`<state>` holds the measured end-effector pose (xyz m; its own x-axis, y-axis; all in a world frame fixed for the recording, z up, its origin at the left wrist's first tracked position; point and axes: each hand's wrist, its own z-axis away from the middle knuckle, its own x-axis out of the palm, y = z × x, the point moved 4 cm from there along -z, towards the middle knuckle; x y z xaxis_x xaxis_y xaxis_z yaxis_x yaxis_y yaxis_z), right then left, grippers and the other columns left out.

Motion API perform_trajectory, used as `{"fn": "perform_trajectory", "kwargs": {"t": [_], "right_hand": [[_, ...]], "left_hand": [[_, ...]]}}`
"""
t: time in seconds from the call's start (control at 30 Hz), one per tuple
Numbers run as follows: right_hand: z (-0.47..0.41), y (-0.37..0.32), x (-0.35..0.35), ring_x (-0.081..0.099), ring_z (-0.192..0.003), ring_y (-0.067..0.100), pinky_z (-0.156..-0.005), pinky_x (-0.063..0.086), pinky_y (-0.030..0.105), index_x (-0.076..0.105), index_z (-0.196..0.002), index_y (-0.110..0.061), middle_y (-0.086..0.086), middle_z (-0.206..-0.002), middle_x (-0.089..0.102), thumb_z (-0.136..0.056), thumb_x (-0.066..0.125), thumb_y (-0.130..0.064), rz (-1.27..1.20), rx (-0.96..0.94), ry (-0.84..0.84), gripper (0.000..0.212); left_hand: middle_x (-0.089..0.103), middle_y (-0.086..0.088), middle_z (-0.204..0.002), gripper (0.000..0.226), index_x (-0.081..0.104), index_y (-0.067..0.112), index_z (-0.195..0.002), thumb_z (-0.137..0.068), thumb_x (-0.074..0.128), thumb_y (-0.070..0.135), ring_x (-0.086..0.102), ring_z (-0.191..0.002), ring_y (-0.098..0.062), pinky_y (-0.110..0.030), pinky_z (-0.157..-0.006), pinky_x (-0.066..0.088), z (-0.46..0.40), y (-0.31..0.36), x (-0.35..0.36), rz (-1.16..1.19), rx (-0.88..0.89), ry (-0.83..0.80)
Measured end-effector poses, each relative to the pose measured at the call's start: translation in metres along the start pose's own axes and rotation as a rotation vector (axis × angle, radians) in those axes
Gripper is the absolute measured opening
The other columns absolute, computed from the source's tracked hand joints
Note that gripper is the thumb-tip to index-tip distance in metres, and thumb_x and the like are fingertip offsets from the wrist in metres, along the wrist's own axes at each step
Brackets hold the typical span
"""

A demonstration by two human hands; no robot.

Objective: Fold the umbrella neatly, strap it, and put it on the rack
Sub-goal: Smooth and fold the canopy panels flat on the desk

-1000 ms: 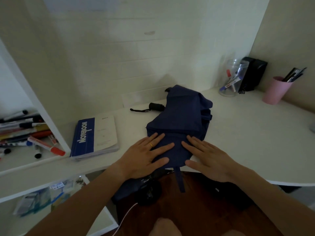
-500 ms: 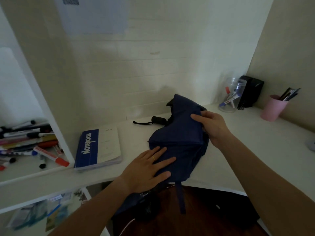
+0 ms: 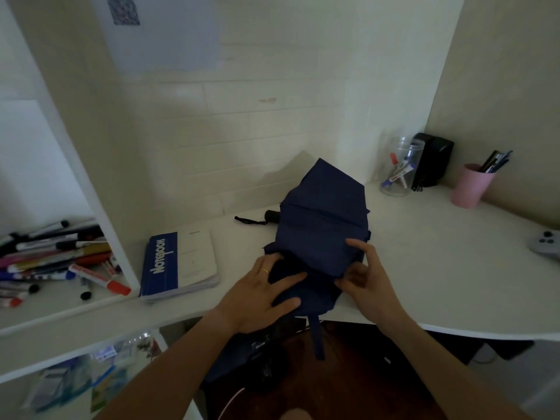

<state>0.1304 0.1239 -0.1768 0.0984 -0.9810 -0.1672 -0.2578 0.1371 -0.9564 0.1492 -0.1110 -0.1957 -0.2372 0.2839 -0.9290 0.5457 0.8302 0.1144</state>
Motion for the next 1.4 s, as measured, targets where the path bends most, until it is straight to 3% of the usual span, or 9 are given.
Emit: {"fn": "perform_trajectory", "kwargs": {"t": [0.13,0.23,0.37,0.5,0.7,0.93,1.03,1.17,1.4], "right_hand": [[0.003,0.002,0.002,0.069,-0.098,0.009,-0.085,0.058,0.029,0.055,-0.125,-0.028,-0.001,-0.109,0.070,-0.082,0.069,0.009,0.132,-0.031,-0.024,0.059],[0.003,0.003,0.002,0.068,-0.099,0.005,-0.084,0.056,0.023,0.058,-0.122,-0.024,-0.003,-0.109,0.070,-0.082,0.069,0.010,0.119,-0.032,-0.029,0.054],[0.002,0.003,-0.001,0.068,-0.100,0.006,-0.083,0.056,0.023,0.060,-0.120,-0.022,0.000,-0.116,0.069,-0.082,0.070,0.011,0.063,-0.043,-0.029,0.051],[0.002,0.006,-0.001,0.069,-0.097,0.010,-0.082,0.055,0.025,0.059,-0.120,-0.026,-0.001,-0.110,0.070,-0.082,0.071,0.009,0.062,-0.062,-0.025,0.053],[0.002,0.005,0.001,0.064,-0.098,0.010,-0.090,0.052,0.027,0.053,-0.129,-0.036,-0.004,-0.102,0.063,-0.077,0.079,0.000,0.139,-0.113,-0.055,0.068],[-0.002,0.004,-0.008,0.069,-0.094,0.021,-0.093,0.057,0.040,0.056,-0.127,-0.028,0.006,-0.087,0.069,-0.077,0.078,0.008,-0.055,-0.066,-0.054,0.065],[-0.001,-0.001,-0.015,0.068,-0.090,0.019,-0.087,0.058,0.035,0.059,-0.118,-0.022,0.003,-0.090,0.069,-0.075,0.080,0.005,-0.007,-0.103,0.019,0.054],[0.011,-0.009,-0.011,0.062,-0.078,0.015,-0.063,0.045,0.021,0.058,-0.108,-0.027,-0.007,-0.094,0.070,-0.075,0.083,-0.004,0.197,-0.224,0.000,0.048],[0.006,-0.010,-0.028,0.069,-0.076,0.005,-0.069,0.051,0.028,0.070,-0.087,-0.029,-0.015,-0.081,0.075,-0.082,0.078,-0.010,0.308,-0.108,0.040,0.020]], "left_hand": [[0.041,0.008,-0.125,0.063,0.049,0.028,-0.130,-0.082,0.069,0.063,0.049,-0.112,-0.007,-0.022,-0.095,0.045,-0.003,-0.009,-0.017,0.460,-0.407,0.322],[0.036,0.004,-0.129,0.069,0.048,0.029,-0.136,-0.079,0.082,0.045,0.047,-0.115,-0.014,-0.023,-0.100,0.040,-0.020,-0.015,-0.018,0.717,-0.599,0.269],[0.053,0.001,-0.128,0.043,0.068,0.025,-0.117,-0.078,0.086,0.034,0.054,-0.116,-0.016,-0.030,-0.107,0.044,-0.043,-0.015,-0.026,0.749,-0.482,0.159],[0.077,-0.003,-0.102,0.013,0.075,0.011,-0.098,-0.088,0.078,0.019,0.070,-0.097,-0.011,-0.024,-0.088,0.052,-0.047,-0.004,-0.045,0.874,-0.376,0.264],[0.080,-0.003,-0.085,0.016,0.068,0.016,-0.109,-0.095,0.069,0.022,0.075,-0.077,-0.016,-0.028,-0.070,0.059,-0.029,0.007,-0.066,1.045,-0.461,0.327],[0.076,0.008,-0.115,0.022,0.072,0.021,-0.118,-0.098,0.063,0.024,0.070,-0.109,-0.009,-0.026,-0.099,0.053,-0.004,0.009,-0.043,1.137,-0.529,0.176],[0.073,0.015,-0.119,0.026,0.063,0.021,-0.127,-0.104,0.052,0.026,0.066,-0.113,-0.001,-0.015,-0.094,0.050,-0.002,0.015,-0.039,1.181,-0.513,0.180],[0.071,0.017,-0.103,0.023,0.061,0.015,-0.116,-0.106,0.047,0.030,0.064,-0.096,0.005,-0.009,-0.081,0.046,-0.002,0.017,-0.036,1.132,-0.551,0.225],[0.066,0.004,-0.089,0.034,0.053,-0.004,-0.099,-0.107,0.047,0.029,0.062,-0.081,-0.002,-0.014,-0.072,0.051,0.003,0.014,-0.025,1.149,-0.582,0.201]]}}
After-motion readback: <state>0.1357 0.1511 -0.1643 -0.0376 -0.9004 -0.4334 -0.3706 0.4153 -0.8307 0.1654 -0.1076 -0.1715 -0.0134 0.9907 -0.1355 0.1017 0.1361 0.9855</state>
